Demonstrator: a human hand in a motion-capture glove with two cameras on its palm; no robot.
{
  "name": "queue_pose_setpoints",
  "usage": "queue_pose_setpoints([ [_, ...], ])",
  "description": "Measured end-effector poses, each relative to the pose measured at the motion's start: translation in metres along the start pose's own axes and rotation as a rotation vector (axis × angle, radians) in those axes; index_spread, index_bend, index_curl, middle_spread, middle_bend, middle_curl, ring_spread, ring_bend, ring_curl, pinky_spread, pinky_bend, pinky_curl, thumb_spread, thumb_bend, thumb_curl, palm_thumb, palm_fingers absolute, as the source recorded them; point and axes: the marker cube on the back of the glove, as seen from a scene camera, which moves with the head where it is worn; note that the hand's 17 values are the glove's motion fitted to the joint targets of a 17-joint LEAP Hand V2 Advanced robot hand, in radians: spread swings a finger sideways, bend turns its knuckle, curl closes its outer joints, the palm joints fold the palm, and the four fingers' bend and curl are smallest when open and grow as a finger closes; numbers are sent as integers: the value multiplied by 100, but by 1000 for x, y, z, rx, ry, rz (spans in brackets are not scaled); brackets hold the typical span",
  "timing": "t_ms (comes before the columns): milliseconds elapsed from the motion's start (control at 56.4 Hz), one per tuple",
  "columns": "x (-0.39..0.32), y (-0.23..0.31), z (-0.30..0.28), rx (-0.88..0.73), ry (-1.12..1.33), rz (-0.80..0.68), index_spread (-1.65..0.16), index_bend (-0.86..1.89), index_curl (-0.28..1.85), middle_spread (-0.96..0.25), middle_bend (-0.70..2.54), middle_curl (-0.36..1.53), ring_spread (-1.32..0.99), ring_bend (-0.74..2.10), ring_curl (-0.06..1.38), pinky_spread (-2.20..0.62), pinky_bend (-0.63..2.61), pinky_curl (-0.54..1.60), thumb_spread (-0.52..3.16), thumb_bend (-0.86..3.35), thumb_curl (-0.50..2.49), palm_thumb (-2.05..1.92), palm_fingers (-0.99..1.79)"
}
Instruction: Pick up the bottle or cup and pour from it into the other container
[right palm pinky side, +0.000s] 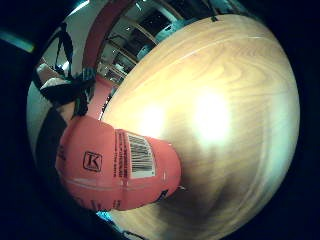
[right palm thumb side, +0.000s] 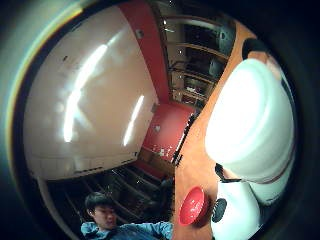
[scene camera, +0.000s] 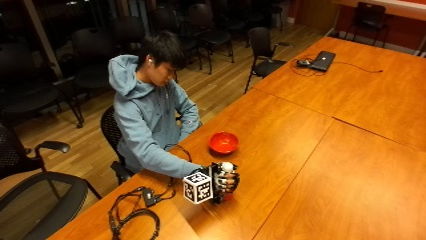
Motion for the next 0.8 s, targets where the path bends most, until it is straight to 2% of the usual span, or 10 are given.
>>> queue_pose_setpoints([
  [620, -96, 34, 43, -366, 169, -201, -8, 17, 45, -4, 26, 49, -14, 46, 43, -13, 52, 33, 25, -4, 65, 108, 119],
  [798, -121, 56, 57, -558, 276, -254, -8, 17, 45, -4, 26, 50, -15, 46, 44, -13, 52, 34, 25, -4, 66, 107, 119],
])
